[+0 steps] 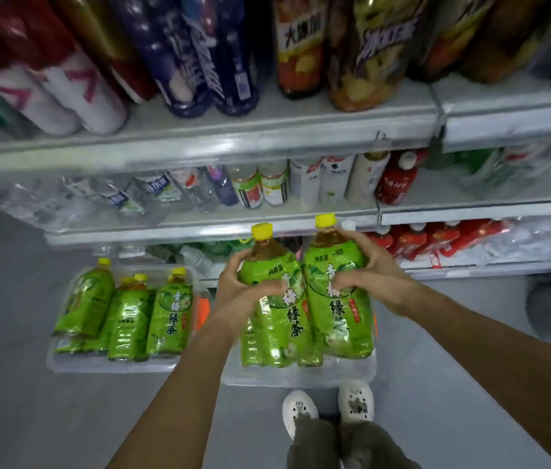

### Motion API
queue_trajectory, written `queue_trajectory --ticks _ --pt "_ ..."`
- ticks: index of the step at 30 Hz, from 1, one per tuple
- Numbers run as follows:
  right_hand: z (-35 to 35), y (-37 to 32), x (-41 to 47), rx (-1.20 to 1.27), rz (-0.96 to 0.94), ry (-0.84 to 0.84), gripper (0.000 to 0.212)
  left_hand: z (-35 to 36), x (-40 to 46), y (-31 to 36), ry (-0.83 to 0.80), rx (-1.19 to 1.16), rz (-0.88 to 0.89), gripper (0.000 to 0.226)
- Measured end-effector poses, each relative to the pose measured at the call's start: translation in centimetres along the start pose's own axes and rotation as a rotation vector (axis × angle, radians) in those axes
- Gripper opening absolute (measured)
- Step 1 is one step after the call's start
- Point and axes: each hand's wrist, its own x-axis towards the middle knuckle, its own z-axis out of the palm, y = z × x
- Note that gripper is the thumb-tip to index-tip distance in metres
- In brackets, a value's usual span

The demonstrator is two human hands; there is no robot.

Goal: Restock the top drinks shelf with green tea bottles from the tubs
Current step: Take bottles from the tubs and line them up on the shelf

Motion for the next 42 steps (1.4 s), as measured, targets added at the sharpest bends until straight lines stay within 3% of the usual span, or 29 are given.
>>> queue_trajectory --ticks 4,10,13,14,18,22,24,26,29,31,33,35,38,42 --pt "-1.8 -6.6 -4.5 0.152 -0.085 0.009 0.083 0.2 -4.1 7.7 -0.093 -0.191 0.121 0.07" --pt "-4.0 -16.2 -11.0 0.229 -0.246 0.074 0.055 0.8 -9.4 17.7 -0.152 -0.253 0.289 0.068" --pt "-5.6 -20.6 -14.0 0.216 -0.337 0.112 0.047 1.7 -11.3 22.1 -0.154 -0.219 0.353 0.091" --pt "-6.3 -21.8 -14.8 0.209 -0.371 0.146 0.04 2.1 -11.8 23.6 -0.16 -0.205 0.384 0.088" --pt "-9.4 -26.2 -17.3 0.162 -0.514 0.2 0.063 4.1 -14.5 29.0 -0.19 -0.182 0.527 0.061" --pt "-13.8 -29.9 -19.5 0.131 -0.651 0.197 0.06 6.9 -16.7 33.3 -0.208 -0.229 0.6 0.051" --pt "-16.6 -31.4 -20.8 0.116 -0.691 0.2 0.065 8.8 -17.6 35.6 -0.227 -0.229 0.637 0.057" --pt "-19.5 -32.8 -22.2 0.103 -0.736 0.19 0.052 11.2 -18.6 37.9 -0.231 -0.222 0.686 0.071" --pt "-25.0 -34.8 -24.0 0.084 -0.806 0.193 0.043 16.1 -19.8 41.4 -0.227 -0.245 0.756 0.062" --pt "-28.7 -36.1 -24.6 0.054 -0.858 0.202 0.055 19.4 -20.4 43.3 -0.228 -0.26 0.784 0.055" --pt "-32.8 -37.5 -25.7 0.0 -0.918 0.201 0.07 23.4 -20.8 45.3 -0.23 -0.272 0.814 0.064" --pt "-37.0 -38.9 -26.6 -0.008 -0.961 0.184 0.061 27.2 -21.5 47.3 -0.209 -0.3 0.82 0.078" --pt "-42.6 -41.1 -28.2 -0.018 -1.005 0.184 0.065 32.2 -22.4 50.3 -0.236 -0.378 0.86 0.058" --pt "-48.4 -44.9 -28.9 0.001 -1.057 0.17 0.078 36.7 -23.5 53.7 -0.248 -0.435 0.88 0.051"
